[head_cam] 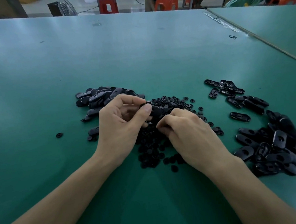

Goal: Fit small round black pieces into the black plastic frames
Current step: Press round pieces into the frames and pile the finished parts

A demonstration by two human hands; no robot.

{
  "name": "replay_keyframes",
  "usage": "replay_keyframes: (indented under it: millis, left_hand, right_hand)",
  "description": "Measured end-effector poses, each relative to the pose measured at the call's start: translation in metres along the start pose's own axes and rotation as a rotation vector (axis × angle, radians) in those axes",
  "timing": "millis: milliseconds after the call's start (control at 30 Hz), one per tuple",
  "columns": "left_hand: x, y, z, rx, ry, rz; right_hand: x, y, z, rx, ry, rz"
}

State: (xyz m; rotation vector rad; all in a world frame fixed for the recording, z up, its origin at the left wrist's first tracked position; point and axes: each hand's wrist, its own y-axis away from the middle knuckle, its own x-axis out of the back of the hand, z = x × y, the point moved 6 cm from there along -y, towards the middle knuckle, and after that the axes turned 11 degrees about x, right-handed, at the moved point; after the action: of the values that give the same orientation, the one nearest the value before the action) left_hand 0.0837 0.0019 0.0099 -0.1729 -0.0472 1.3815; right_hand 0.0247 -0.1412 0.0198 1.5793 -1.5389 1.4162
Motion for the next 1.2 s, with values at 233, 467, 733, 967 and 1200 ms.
replay_keyframes:
  millis: [233,467,733,967,1200]
  left_hand:
    - [0.000,-0.001,0.001,0.050,0.096,0.007]
    - [0.000,-0.001,-0.001,0.087,0.126,0.031]
    - [-0.004,0.002,0.001,0.070,0.021,-0.019]
    - [-0.010,0.007,0.005,0.051,-0.067,-0.090]
    - [-0.012,0.008,0.009,0.035,-0.113,-0.112]
  right_hand:
    - [0.009,0.001,0.005,-0.062,-0.106,0.171]
    - [0.010,0.005,0.012,-0.094,-0.135,0.198]
    - [0.026,0.007,0.011,-0.069,-0.409,0.483]
    - [0.021,0.005,0.010,-0.108,-0.691,0.487]
    - [0.013,0.004,0.012,-0.139,-0.673,0.466]
